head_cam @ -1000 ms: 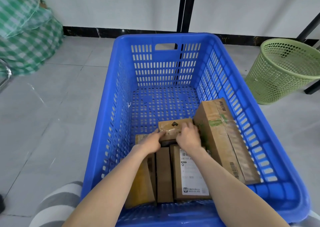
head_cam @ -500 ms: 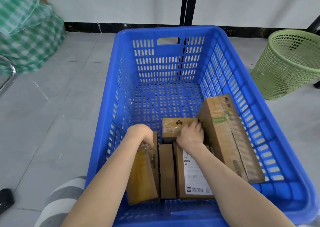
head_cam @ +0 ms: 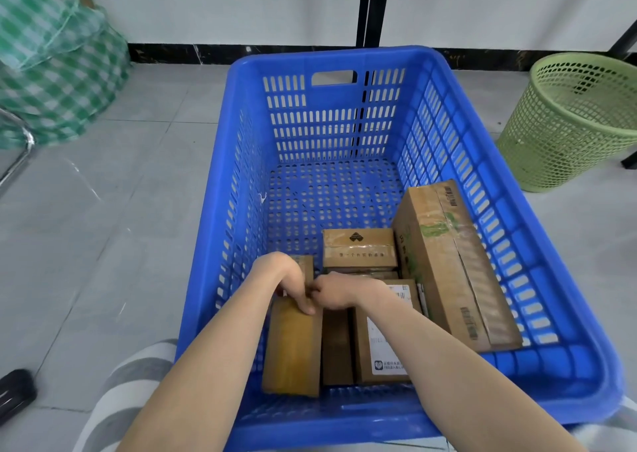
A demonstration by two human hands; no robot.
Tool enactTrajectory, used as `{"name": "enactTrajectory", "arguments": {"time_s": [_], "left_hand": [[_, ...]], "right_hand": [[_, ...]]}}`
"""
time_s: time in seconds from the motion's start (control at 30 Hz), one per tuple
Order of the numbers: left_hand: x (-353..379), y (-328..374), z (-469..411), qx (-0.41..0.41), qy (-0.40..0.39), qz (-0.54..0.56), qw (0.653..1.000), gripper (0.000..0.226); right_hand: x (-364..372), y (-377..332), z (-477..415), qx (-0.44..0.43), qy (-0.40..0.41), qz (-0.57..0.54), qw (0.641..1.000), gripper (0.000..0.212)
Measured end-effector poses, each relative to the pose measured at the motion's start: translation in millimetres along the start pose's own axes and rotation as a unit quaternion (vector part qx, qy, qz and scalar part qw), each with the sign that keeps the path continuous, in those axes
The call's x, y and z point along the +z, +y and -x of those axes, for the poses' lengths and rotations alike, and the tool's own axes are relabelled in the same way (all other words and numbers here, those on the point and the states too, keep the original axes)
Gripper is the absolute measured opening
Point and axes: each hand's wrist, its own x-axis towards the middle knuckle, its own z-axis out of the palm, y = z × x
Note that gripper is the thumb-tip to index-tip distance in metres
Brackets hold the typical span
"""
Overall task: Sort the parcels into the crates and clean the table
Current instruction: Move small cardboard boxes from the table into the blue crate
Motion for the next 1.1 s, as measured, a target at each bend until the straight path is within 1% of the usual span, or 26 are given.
{"name": "enactTrajectory", "arguments": {"time_s": [0.07, 0.13, 0.27, 0.37, 0.53, 0.6, 0.63, 0.7, 0.73, 0.77, 0.83, 0.87, 0.9, 1.0, 1.1], "left_hand": [[1, -1, 4, -0.005, 0.004, -0.012, 1.0, 0.075], [4, -2, 6, -0.004, 0.019, -0.036, 0.999, 0.072], [6, -4, 4, -0.007, 0.027, -0.066, 0.997, 0.08], [7, -4, 2, -0.01, 0.038, -0.08, 0.996, 0.087], [12, -3, 1, -0.007, 0.046, -0.12, 0.992, 0.085], [13, -4, 2, -0.003, 0.047, -0.122, 0.991, 0.084], [13, -6, 1, 0.004, 0.047, -0.111, 0.993, 0.085], [13, -11, 4, 0.033, 0.065, -0.078, 0.994, 0.096], [14, -14, 6, 0.053, 0.088, -0.046, 0.994, 0.098], [15, -16, 9, 0.073, 0.123, 0.0, 0.99, 0.089], [12, -19, 32, 0.11, 0.21, 0.099, 0.966, 0.061], [9, -17, 47, 0.123, 0.256, 0.124, 0.951, 0.057], [9, -16, 53, 0.133, 0.309, 0.122, 0.934, 0.058], [-3, -5, 115, 0.134, 0.444, 0.035, 0.885, 0.064], [-21, 14, 203, 0.127, 0.533, 0.005, 0.836, 0.065]], "right_hand": [[-1, -2, 2, 0.0, -0.001, 0.007, 1.0, 0.038], [0, -3, 3, 0.018, 0.01, 0.042, 0.999, 0.039], [7, -5, -1, 0.064, 0.023, 0.159, 0.985, 0.043], [5, -5, -2, 0.07, 0.032, 0.161, 0.984, 0.047], [9, -4, 2, 0.053, 0.029, 0.206, 0.977, 0.054], [10, -2, 3, 0.045, 0.05, 0.182, 0.981, 0.049], [9, 0, 3, 0.042, 0.071, 0.149, 0.985, 0.045], [1, 4, 6, 0.043, 0.129, 0.076, 0.988, 0.038], [-4, 6, 11, 0.048, 0.153, 0.05, 0.986, 0.038], [-7, 7, 16, 0.052, 0.181, 0.043, 0.981, 0.042], [-23, 6, 37, 0.06, 0.229, 0.058, 0.97, 0.053], [-35, 3, 54, 0.069, 0.253, 0.07, 0.962, 0.057], [-39, 1, 60, 0.07, 0.28, 0.088, 0.953, 0.06], [-80, -16, 113, 0.09, 0.326, 0.107, 0.935, 0.063], [-131, -46, 184, 0.105, 0.363, 0.103, 0.92, 0.063]]}}
